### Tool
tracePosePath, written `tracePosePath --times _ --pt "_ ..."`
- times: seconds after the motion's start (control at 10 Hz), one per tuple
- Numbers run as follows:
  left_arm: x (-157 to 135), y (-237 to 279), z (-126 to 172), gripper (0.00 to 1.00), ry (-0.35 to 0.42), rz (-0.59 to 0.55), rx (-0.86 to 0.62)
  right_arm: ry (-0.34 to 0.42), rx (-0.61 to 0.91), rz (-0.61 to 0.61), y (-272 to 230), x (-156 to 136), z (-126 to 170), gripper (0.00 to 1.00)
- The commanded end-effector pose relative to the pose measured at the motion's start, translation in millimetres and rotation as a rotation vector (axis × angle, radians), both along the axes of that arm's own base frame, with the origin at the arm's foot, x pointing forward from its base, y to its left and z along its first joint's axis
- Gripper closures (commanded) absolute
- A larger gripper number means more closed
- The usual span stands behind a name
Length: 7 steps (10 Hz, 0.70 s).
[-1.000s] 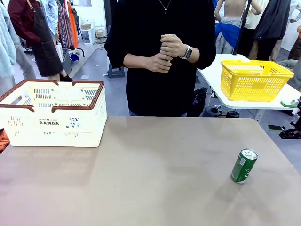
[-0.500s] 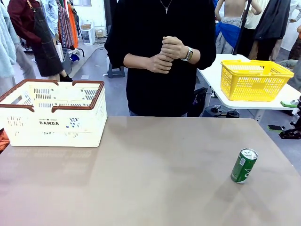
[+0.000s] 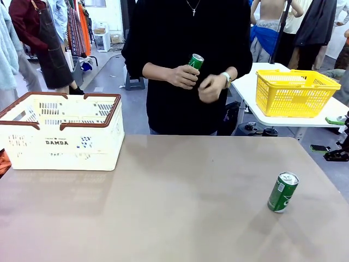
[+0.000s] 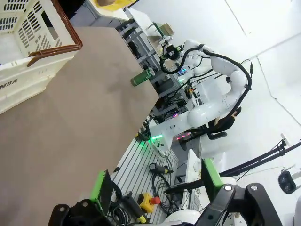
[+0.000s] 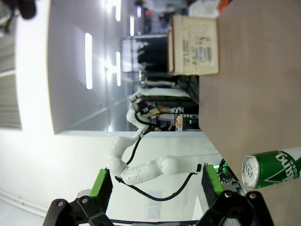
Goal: Place the drinks into the Shopping basket.
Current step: Pick up one drink and place it into the Shopping basket.
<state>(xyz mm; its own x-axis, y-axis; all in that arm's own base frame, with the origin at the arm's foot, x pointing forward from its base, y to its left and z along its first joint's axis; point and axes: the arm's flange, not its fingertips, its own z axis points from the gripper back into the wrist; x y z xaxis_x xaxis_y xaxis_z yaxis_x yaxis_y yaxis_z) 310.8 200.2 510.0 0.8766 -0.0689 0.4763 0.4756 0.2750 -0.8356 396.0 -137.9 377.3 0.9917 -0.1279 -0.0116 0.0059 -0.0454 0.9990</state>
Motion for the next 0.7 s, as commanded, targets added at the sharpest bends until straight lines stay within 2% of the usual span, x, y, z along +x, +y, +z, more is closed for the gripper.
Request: tracePosePath --times 0.0,0.1,0.2,0.3,0.4,0.5,0.6 --pt "-2 -2 0 0.00 -0.006 0.006 0.008 0.040 -0.183 -0.026 15 -4 19 0.00" --pt "-2 -2 0 0.00 -0.006 0.006 0.008 0.066 -0.388 -0.035 38 -4 40 0.00" --pt "-2 -2 0 0.00 -0.006 0.006 0.008 0.071 -0.677 -0.018 70 -1 59 0.00" --pt "-2 -2 0 0.00 -0.006 0.006 0.008 0.064 -0.911 0.040 97 1 70 0.00" --pt "-2 -2 0 0.00 -0.006 0.006 0.008 0.089 -1.110 -0.043 114 4 79 0.00" --pt "-2 -2 0 0.00 -0.006 0.006 0.008 0.062 -1.286 -0.086 130 2 86 0.00" --pt "-2 -2 0 0.00 -0.006 0.006 0.008 0.040 -1.458 -0.080 142 -4 92 0.00"
